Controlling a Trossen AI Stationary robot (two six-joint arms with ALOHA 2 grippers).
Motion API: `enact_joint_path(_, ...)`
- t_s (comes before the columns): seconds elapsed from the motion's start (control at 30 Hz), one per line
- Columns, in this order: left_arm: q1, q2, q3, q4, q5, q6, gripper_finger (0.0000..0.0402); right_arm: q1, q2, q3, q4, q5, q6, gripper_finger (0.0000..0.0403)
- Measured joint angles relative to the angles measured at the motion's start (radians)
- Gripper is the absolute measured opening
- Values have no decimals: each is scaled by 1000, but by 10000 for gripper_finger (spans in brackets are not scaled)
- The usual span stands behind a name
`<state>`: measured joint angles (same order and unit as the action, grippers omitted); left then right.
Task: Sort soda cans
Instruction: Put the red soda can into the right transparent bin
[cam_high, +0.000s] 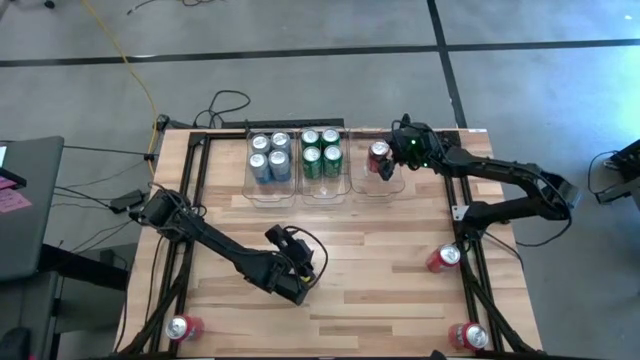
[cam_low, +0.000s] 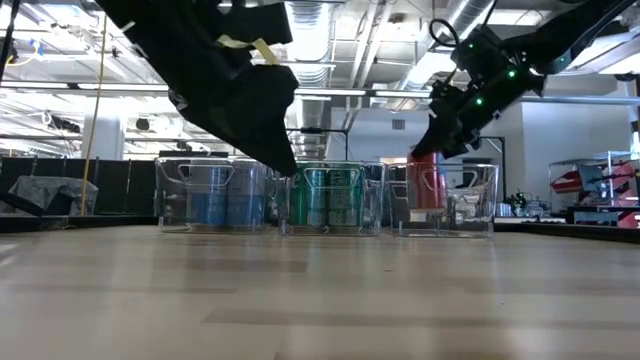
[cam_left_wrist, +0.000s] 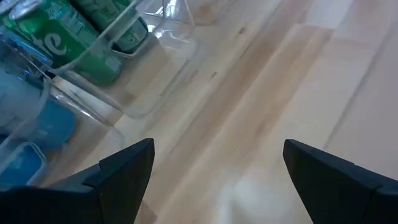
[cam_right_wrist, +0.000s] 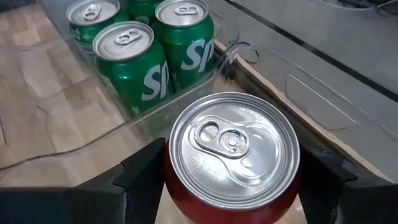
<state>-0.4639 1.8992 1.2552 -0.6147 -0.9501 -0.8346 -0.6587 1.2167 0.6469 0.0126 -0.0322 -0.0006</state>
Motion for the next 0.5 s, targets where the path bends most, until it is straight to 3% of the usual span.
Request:
enact_joint_path(0.3, 50, 0, 0, 0, 0, 62, 352, 18, 0, -31, 53, 0, 19, 292)
enact_joint_path(0.5, 115, 0, -1, -2, 160, 138, 352, 15, 18, -31, 114, -1, -4, 292)
